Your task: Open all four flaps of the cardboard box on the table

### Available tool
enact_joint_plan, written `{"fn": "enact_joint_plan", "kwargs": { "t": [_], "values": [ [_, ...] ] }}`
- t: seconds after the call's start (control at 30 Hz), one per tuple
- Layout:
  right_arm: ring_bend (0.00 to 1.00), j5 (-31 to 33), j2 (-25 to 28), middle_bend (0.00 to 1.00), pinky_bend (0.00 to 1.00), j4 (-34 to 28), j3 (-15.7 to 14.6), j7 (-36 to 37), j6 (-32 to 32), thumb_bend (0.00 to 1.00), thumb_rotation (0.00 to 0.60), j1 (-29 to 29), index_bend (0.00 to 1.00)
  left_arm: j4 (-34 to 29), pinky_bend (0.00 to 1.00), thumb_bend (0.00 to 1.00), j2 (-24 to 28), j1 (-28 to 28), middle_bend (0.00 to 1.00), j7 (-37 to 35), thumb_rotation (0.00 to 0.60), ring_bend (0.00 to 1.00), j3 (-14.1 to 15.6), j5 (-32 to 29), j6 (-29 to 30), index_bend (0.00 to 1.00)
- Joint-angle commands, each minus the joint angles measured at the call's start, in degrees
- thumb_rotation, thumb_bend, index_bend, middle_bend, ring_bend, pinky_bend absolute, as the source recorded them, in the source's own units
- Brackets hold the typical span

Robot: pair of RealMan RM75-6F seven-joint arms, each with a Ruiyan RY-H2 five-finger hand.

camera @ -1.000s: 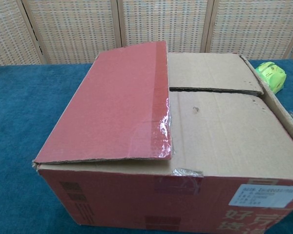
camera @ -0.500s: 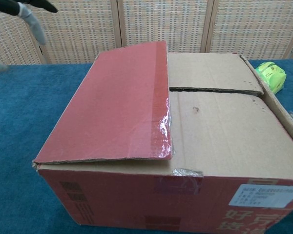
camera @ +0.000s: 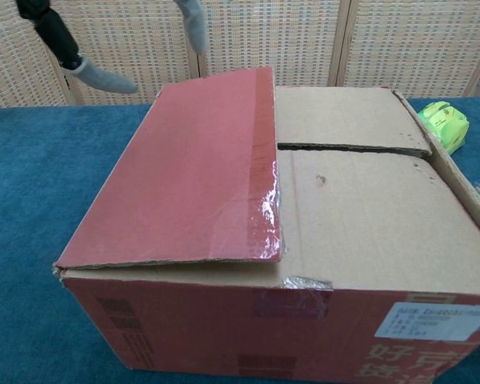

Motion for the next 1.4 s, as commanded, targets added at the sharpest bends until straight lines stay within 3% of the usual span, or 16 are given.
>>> {"fn": "enact_joint_plan", "kwargs": {
  "t": [0.03,0.43,0.63,0.67,0.8,0.9,0.97,1.03,1.13,1.2,1.4],
  "values": [
    [0.0,0.0,-0.9,0.08,0.0,0.9,-0.1,1.0,-0.1,0.78,0.6,-0.6,0.04,1.4,0.01,0.3,-2.6,-3.7,0.04,-1.6,0.6,0.04,-1.0,-0.6,-2.8,0.29],
    [0.0,-0.4,-1.7,0.08,0.0,2.2,0.4,2.5,0.5,0.78,0.6,-2.1,0.04,5.1,0.01,0.29,-8.7,-14.6,0.04,-7.7,0.6,0.04,-1.7,-4.7,-13.1,0.29],
    [0.0,-0.4,-1.8,0.08,0.0,2.7,0.8,3.5,0.3,0.79,0.6,-2.6,0.04,7.0,0.02,0.24,-11.8,-18.8,0.06,-9.7,0.584,0.04,-1.7,-7.8,-17.2,0.29],
    [0.0,-0.3,-1.8,0.08,0.0,2.9,0.8,3.7,0.3,0.79,0.6,-2.7,0.04,7.2,0.01,0.22,-12.2,-19.4,0.07,-9.9,0.563,0.05,-1.7,-8.4,-17.9,0.3],
    [0.0,-0.2,-1.9,0.08,0.0,3.3,1.1,4.4,0.3,0.78,0.6,-3.1,0.04,8.1,0.02,0.18,-13.6,-21.0,0.11,-10.0,0.374,0.1,-1.8,-10.2,-19.2,0.32],
    [0.0,-0.1,-2.0,0.08,0.0,3.8,1.3,5.1,0.3,0.79,0.6,-3.4,0.04,8.4,0.04,0.19,-14.3,-21.7,0.14,-10.0,0.291,0.12,-1.7,-11.6,-19.6,0.32],
    [0.0,0.0,-2.0,0.08,0.0,4.1,1.4,5.4,0.2,0.79,0.6,-3.5,0.04,8.4,0.05,0.28,-14.3,-22.1,0.15,-10.1,0.233,0.13,-1.6,-12.2,-19.9,0.32],
    [0.0,0.1,-2.0,0.08,0.0,4.4,1.5,5.9,0.1,0.79,0.6,-3.7,0.04,8.1,0.06,0.53,-14.1,-22.6,0.15,-11.0,0.175,0.14,-1.4,-13.1,-20.7,0.32],
    [0.0,0.1,-2.1,0.08,0.0,4.7,1.7,6.3,0.0,0.8,0.6,-3.9,0.04,7.7,0.06,0.88,-13.6,-23.2,0.15,-12.5,0.15,0.14,-1.2,-13.4,-21.2,0.32],
    [0.0,0.0,-2.2,0.08,0.0,4.8,1.8,6.4,-0.1,0.8,0.6,-3.9,0.04,7.8,0.06,0.99,-13.7,-23.3,0.15,-13.2,0.148,0.14,-0.9,-13.1,-20.8,0.32],
    [0.0,-0.2,-2.3,0.08,0.0,5.0,2.1,6.8,-0.2,0.8,0.6,-4.1,0.04,7.6,0.06,1.0,-13.9,-23.9,0.15,-14.2,0.141,0.14,-0.1,-12.2,-20.2,0.32]
  ]
}}
